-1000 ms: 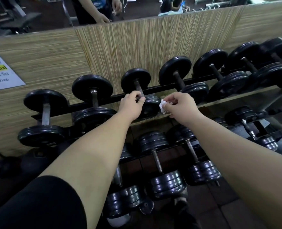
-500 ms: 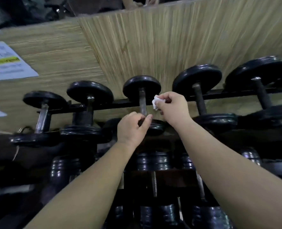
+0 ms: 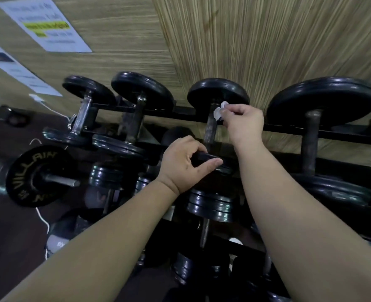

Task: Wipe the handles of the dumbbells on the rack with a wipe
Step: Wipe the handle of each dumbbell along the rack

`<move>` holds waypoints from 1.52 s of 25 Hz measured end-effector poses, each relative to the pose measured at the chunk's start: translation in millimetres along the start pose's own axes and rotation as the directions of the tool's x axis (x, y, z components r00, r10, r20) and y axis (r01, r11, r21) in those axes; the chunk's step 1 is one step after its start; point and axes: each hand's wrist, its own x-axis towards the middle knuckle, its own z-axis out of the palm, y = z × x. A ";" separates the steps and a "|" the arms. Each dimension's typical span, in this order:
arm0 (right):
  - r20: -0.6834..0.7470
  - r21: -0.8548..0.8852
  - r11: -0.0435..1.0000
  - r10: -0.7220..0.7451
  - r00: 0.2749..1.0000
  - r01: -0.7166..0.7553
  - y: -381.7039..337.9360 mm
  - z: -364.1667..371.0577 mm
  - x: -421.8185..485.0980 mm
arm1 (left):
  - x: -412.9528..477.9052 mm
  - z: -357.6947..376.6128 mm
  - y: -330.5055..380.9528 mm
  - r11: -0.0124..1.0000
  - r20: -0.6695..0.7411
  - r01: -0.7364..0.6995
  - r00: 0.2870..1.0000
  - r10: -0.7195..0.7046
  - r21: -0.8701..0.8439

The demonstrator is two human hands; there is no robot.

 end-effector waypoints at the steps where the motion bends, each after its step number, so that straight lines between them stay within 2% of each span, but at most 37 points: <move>1: 0.011 -0.037 0.999 -0.005 1.000 0.005 -0.6 0.6 0.0 | -0.8 1.6 2.6 1.000 -0.011 0.004 1.000 -0.004 0.010; 6: 0.038 -0.207 0.978 -0.018 0.999 0.026 -2.0 2.0 -12.0 | -0.9 1.7 6.7 0.999 -0.025 0.019 1.000 -0.018 0.038; 11: 0.192 -0.386 0.921 0.035 0.981 0.042 4.1 -12.1 -33.5 | -5.2 9.4 6.4 1.000 -0.107 0.021 0.994 -0.020 0.013; 13: 0.176 -0.368 0.929 0.026 0.984 0.042 5.2 -10.4 -36.9 | -5.0 10.5 3.4 1.000 -0.121 0.020 0.992 -0.017 0.023; 17: 0.027 -0.241 0.970 -0.029 0.999 0.034 -12.9 5.0 -5.5 | -6.5 13.4 0.9 1.000 -0.149 -0.016 0.989 0.019 0.018; 20: -0.020 -0.183 0.982 -0.055 0.998 0.050 -16.8 11.4 10.9 | -6.7 15.1 -1.2 1.000 -0.154 -0.026 0.988 0.027 0.009; 23: 0.033 -0.221 0.975 -0.006 0.999 0.013 0.1 6.0 0.5 | -7.1 17.8 -5.5 0.998 -0.183 -0.062 0.981 0.061 0.003; 26: 0.160 -0.320 0.946 0.097 0.982 -0.042 10.7 -11.0 -21.2 | -7.2 21.7 -9.1 0.995 -0.211 -0.096 0.973 0.093 -0.004; 28: 0.208 -0.270 0.961 0.121 0.970 -0.062 4.7 -10.1 -19.5 | -6.3 22.5 -12.0 0.994 -0.228 -0.112 0.968 0.107 -0.009; 29: 0.190 -0.218 0.973 0.114 0.975 -0.071 -0.2 -6.2 -13.4 | -6.1 22.4 -12.6 0.993 -0.232 -0.116 0.966 0.111 -0.009; 32: 0.019 -0.079 0.997 0.023 1.000 -0.021 -5.0 9.2 9.6 | -6.2 20.5 -13.4 0.992 -0.229 -0.124 0.967 0.115 -0.025; 34: 0.007 -0.103 0.995 -0.004 1.000 0.005 -0.2 9.8 3.9 | -7.0 21.5 -12.5 0.992 -0.233 -0.123 0.966 0.112 -0.031; 38: 0.185 -0.325 0.944 0.120 0.975 -0.054 10.7 -11.4 -43.1 | -5.9 23.6 -14.1 0.989 -0.245 -0.145 0.960 0.136 -0.018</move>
